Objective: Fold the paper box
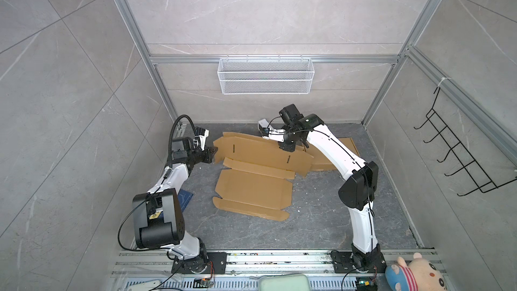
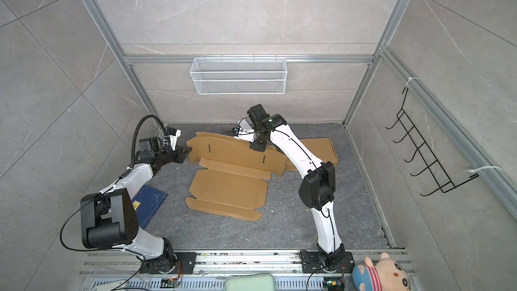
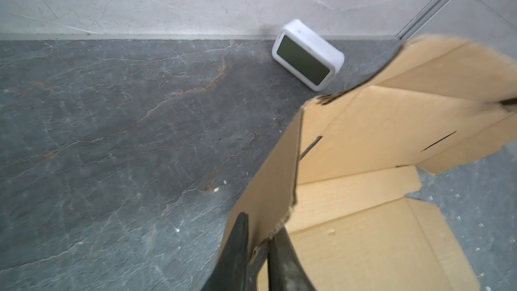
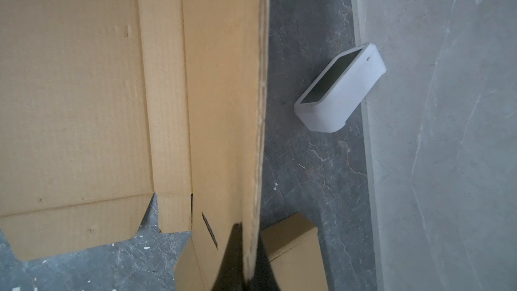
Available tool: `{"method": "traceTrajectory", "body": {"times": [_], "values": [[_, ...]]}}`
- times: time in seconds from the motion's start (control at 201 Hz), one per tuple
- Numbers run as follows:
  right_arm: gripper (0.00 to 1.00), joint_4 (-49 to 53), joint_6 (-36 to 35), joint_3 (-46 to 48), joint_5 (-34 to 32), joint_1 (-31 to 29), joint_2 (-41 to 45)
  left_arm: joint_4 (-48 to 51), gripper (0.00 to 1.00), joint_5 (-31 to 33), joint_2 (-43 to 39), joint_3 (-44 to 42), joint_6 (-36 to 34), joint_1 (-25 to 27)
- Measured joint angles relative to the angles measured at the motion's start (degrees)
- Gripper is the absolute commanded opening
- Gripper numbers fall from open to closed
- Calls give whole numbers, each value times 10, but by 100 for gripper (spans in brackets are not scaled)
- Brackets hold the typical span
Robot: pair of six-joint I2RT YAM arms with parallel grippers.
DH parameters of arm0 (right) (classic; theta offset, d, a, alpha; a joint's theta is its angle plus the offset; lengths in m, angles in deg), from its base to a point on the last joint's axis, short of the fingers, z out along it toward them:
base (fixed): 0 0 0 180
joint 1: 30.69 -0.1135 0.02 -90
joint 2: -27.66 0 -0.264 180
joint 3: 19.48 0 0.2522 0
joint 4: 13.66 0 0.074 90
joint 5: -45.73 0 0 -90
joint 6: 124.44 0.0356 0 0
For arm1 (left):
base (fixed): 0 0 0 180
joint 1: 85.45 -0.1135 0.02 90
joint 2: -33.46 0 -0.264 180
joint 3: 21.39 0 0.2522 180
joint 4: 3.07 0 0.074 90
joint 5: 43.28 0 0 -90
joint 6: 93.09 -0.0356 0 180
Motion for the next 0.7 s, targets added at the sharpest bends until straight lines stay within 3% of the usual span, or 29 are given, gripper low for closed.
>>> {"method": "traceTrajectory", "body": {"times": [0.204, 0.299, 0.697], "values": [[16, -20, 28, 61, -8, -3, 12, 2, 0, 12, -1, -5, -4, 29], [17, -22, 32, 65, -9, -5, 12, 3, 0, 12, 0, -5, -8, 38], [23, -33, 34, -16, -35, -39, -33, 3, 0, 11, 0, -5, -10, 40]]}}
